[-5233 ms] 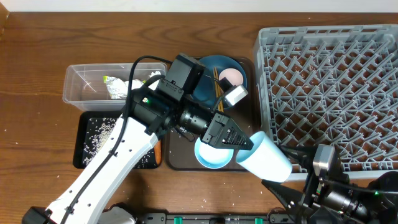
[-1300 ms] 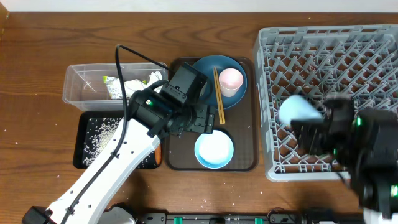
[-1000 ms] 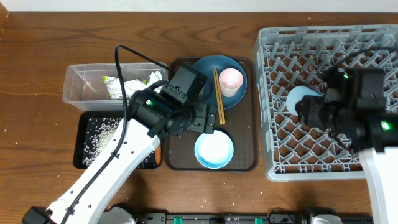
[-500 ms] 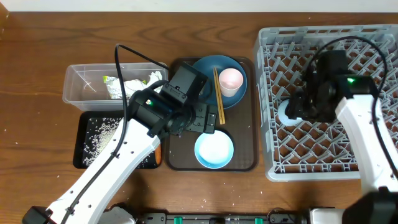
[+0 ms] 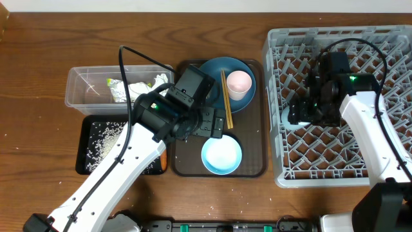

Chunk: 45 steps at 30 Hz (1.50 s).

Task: Sort waste into correct bins and load items into the dishwasher rack
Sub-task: 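Lower the light-blue cup upside down into the rack with the right gripper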

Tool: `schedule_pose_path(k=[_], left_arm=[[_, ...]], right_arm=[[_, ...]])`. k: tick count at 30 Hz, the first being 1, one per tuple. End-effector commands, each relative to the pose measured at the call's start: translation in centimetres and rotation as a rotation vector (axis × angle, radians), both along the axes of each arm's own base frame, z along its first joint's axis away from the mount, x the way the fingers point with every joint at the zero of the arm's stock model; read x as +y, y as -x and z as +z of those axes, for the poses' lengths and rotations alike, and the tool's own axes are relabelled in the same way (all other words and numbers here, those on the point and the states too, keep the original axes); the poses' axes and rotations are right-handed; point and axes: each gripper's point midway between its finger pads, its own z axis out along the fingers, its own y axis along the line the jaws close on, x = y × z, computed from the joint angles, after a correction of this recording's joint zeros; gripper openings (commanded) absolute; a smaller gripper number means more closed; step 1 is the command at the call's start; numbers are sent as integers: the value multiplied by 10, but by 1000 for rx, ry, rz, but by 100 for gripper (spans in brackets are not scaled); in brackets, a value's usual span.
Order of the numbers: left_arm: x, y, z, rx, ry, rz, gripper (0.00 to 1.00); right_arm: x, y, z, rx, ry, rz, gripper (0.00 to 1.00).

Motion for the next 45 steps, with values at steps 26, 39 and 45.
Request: schedule_pose_path(k=[26,39,45], left_arm=[[3,-1,0,-9,-12,5,98],[3,-1,0,-9,-12,5,98],[3,-1,0,-9,-13,5,98]], right_arm=[[5,-5,48,-178,-12,111,92],[4,10,92,-330,0,161,96],[9,19,82,-280,-33,167,94]])
